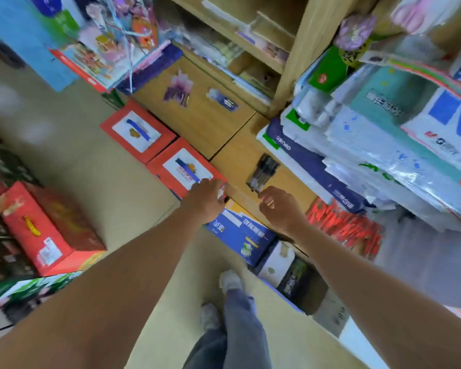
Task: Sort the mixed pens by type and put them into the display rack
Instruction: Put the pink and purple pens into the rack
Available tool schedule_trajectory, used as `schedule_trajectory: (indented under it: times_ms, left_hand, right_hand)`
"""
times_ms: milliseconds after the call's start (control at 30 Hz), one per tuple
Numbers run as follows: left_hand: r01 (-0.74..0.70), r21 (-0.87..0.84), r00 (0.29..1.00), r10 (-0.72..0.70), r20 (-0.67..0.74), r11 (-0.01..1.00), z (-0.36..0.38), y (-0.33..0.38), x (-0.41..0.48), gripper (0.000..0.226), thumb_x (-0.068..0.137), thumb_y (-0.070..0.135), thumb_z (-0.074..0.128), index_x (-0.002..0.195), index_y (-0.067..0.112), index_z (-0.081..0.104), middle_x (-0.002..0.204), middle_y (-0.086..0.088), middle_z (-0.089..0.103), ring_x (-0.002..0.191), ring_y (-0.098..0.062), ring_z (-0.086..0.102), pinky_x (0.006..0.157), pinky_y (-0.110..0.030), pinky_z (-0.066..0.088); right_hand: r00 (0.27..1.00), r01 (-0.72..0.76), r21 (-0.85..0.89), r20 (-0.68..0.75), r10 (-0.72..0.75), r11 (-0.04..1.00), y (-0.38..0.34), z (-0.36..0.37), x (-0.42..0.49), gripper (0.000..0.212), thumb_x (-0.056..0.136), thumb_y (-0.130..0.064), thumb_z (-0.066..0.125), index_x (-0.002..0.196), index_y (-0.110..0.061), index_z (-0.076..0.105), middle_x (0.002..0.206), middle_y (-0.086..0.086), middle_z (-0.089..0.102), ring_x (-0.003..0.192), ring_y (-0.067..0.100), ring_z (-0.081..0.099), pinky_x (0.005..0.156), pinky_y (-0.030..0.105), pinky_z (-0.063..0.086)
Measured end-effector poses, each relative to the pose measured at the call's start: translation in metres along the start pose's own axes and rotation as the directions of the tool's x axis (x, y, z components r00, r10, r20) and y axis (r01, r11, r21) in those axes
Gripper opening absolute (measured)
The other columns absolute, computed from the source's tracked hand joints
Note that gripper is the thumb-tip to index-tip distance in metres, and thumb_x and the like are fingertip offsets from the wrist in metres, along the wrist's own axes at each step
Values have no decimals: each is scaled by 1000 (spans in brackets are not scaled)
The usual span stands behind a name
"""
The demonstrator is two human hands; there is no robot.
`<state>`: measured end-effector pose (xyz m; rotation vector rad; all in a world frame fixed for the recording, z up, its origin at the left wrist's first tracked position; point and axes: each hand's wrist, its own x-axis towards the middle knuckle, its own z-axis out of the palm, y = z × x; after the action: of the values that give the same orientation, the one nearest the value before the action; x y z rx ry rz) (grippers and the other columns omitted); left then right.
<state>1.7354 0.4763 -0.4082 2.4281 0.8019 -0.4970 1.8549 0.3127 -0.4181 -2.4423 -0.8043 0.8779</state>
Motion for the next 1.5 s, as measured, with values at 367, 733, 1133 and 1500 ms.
schedule_trajectory:
  times_ms: [367, 733, 1133, 1500]
  left_hand:
    - [84, -53, 995, -81, 54, 995, -70, -140, 148, 49, 94, 24, 53, 141, 11, 43, 139, -13, 48, 129, -29, 45, 106, -37, 37]
    - [118, -86, 993, -116, 20, 989, -148, -244, 309, 35, 93, 20, 46, 124, 7, 54, 122, -17, 59, 103, -33, 60, 85, -43, 50]
    - [35, -74, 999, -33, 20, 997, -157, -311, 463, 32, 95, 29, 52, 121, 10, 52, 119, -13, 55, 106, -33, 58, 87, -39, 46]
    - [40, -38, 992, -44, -120, 998, -138, -303, 525, 57, 77, 51, 66, 111, 10, 45, 106, -7, 60, 91, -29, 64, 67, -39, 46]
  right_hand:
    - [997, -7, -41, 72, 10, 999, -107, 50, 199, 22, 89, -16, 55, 110, -16, 62, 105, 5, 63, 95, 24, 61, 84, 35, 48]
    - [992, -102, 30, 80, 100, 994, -183, 85, 371, 21, 94, -22, 53, 113, -17, 61, 101, 2, 66, 95, 22, 61, 75, 25, 40]
    - [921, -327, 145, -172, 350, 934, -227, 146, 525, 38, 93, -39, 55, 118, -12, 50, 110, 8, 62, 95, 28, 60, 70, 31, 44]
    - [853, -463, 56, -244, 462, 884, -226, 168, 582, 62, 77, -42, 70, 119, -9, 40, 117, 9, 45, 104, 31, 54, 74, 40, 49]
